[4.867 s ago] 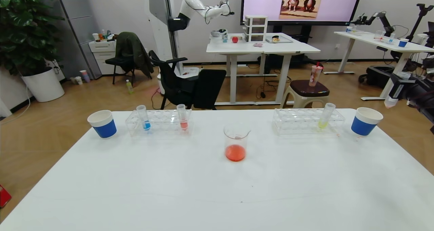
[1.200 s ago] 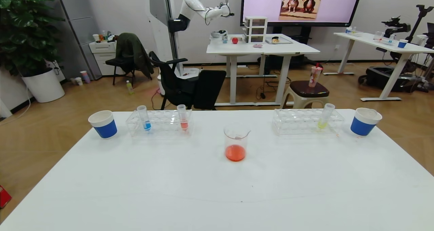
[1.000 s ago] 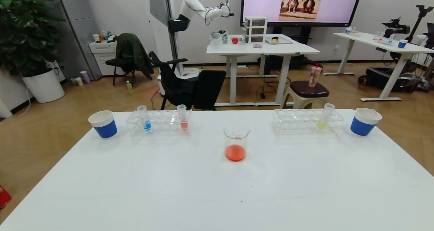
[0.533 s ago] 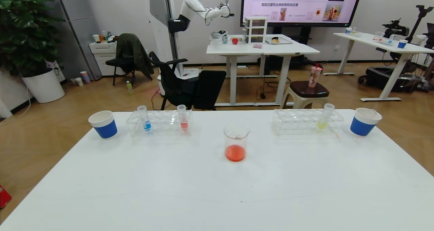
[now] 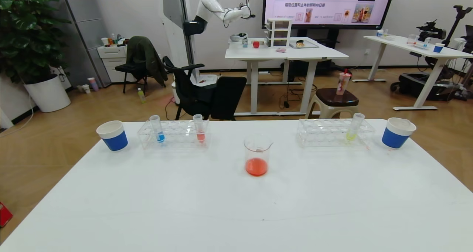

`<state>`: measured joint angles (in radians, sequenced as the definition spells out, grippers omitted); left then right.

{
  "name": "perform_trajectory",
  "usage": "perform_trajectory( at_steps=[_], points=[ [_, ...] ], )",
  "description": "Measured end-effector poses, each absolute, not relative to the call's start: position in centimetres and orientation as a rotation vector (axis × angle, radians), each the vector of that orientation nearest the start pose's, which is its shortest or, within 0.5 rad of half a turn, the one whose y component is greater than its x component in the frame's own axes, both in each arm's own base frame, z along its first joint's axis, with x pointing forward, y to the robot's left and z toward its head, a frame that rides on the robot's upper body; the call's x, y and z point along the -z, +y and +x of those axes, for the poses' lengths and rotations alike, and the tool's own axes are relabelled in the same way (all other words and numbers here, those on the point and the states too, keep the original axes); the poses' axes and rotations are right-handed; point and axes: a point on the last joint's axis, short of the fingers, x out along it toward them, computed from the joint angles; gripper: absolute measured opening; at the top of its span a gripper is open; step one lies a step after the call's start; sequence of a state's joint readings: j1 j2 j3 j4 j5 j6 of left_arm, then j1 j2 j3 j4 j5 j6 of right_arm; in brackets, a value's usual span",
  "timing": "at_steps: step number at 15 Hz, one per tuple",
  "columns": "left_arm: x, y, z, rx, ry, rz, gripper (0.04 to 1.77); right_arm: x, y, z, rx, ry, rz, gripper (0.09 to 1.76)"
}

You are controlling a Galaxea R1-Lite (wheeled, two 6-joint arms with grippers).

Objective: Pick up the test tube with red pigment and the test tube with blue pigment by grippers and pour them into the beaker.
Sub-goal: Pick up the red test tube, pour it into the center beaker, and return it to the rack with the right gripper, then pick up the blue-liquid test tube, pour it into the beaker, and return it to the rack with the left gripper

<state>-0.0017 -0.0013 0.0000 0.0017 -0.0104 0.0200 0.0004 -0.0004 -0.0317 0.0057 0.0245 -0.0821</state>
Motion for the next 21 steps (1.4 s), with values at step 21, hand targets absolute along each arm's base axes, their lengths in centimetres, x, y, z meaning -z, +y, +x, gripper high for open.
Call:
perform_trajectory(
  at_steps=[21],
  points=[
    [-12.6,-0.1,-2.3,0.068,-0.05,0.106,1.75,-7.5,0.0,-2.3,-0.011,0.001,-0.02,1.74]
  ],
)
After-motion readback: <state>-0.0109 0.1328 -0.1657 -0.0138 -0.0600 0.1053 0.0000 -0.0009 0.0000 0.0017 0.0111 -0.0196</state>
